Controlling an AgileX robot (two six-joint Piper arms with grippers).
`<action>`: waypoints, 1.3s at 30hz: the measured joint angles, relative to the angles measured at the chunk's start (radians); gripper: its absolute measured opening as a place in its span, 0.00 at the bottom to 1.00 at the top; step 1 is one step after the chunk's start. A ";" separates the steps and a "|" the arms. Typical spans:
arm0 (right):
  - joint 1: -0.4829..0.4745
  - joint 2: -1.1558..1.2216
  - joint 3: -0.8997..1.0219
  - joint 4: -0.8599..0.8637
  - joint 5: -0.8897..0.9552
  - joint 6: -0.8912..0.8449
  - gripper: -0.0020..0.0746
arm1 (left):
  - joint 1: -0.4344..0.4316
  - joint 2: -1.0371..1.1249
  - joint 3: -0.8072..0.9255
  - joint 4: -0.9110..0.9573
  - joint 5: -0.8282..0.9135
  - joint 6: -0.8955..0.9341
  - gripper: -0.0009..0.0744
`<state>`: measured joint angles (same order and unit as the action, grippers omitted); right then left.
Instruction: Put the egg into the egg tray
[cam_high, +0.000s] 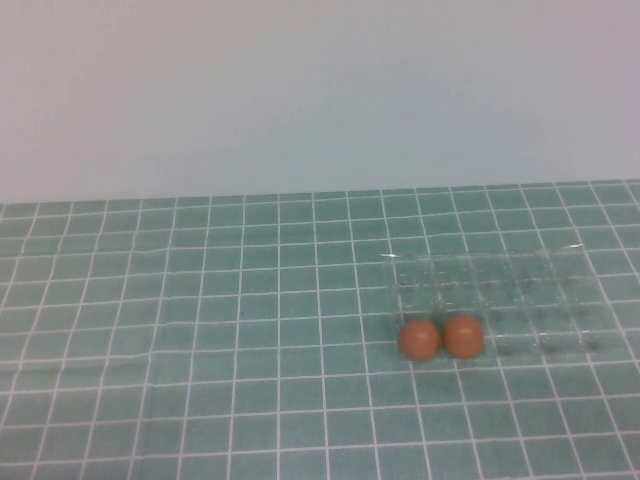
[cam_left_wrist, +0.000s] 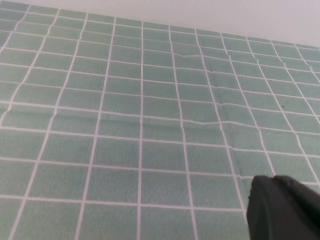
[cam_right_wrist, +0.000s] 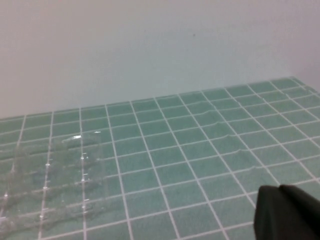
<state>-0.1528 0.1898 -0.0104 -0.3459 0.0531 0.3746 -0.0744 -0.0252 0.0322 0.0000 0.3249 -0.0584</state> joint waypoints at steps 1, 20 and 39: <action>0.000 -0.029 0.021 0.000 0.000 0.002 0.03 | 0.000 0.000 0.000 0.000 0.000 0.000 0.01; 0.011 -0.198 0.037 0.027 0.324 -0.029 0.03 | 0.000 0.000 0.000 0.000 0.000 0.000 0.01; 0.011 -0.199 0.035 0.027 0.328 -0.068 0.03 | 0.000 0.000 0.000 0.000 0.000 0.000 0.01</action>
<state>-0.1418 -0.0089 0.0246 -0.3185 0.3814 0.3068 -0.0744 -0.0252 0.0322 0.0000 0.3249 -0.0584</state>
